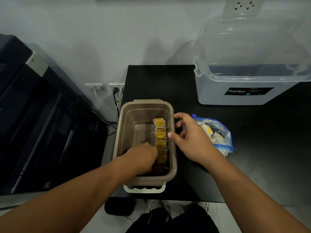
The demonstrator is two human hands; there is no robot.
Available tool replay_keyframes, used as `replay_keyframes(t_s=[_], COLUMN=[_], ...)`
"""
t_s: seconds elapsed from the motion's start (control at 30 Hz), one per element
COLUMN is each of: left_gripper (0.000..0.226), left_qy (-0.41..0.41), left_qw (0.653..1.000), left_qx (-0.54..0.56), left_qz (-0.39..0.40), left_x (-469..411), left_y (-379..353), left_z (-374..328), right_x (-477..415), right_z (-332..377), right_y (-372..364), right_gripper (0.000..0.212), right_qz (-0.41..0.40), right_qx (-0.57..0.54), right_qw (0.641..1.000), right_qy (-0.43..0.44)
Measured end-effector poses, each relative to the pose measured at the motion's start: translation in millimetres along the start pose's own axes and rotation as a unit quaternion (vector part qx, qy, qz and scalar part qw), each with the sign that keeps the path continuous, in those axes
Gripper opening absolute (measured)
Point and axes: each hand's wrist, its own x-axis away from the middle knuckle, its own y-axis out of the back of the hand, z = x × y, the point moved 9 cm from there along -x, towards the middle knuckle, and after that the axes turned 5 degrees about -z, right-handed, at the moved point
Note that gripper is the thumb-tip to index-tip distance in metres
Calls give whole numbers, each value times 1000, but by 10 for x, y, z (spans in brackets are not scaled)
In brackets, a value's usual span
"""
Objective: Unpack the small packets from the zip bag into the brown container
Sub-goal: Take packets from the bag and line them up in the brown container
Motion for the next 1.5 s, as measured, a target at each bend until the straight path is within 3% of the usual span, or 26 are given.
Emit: replay_keyframes(t_s=[0.17, 0.4, 0.67, 0.87, 1.1, 1.23, 1.4, 1.5], left_gripper=[28, 25, 19, 21, 28, 32, 20, 19], left_qy=[45, 76, 74, 18, 41, 29, 71, 104], left_qw=[997, 986, 987, 996, 998, 997, 993, 989], left_qx=[35, 108, 29, -34, -27, -32, 57, 98], left_qz=[53, 98, 140, 86, 50, 69, 80, 43], left_x=[-40, -8, -46, -33, -53, -36, -65, -56], left_y=[-58, -127, -240, -90, -4, 0, -56, -61], left_z=[38, 143, 130, 14, 42, -9, 31, 74], right_x=[7, 13, 22, 17, 15, 17, 28, 30], right_z=[-24, -25, -32, -37, -28, -14, -9, -12], right_y=[-22, -34, -28, -34, -40, -37, -32, -32], right_gripper=[57, 56, 56, 55, 57, 55, 53, 51], right_qz=[10, 16, 14, 15, 14, 15, 8, 9], right_qx=[-21, -38, -40, -43, -40, -38, -44, -51], right_qw=[1000, 999, 999, 999, 999, 999, 999, 999], right_qy=[-6, -10, -10, -18, -19, -14, -6, -5])
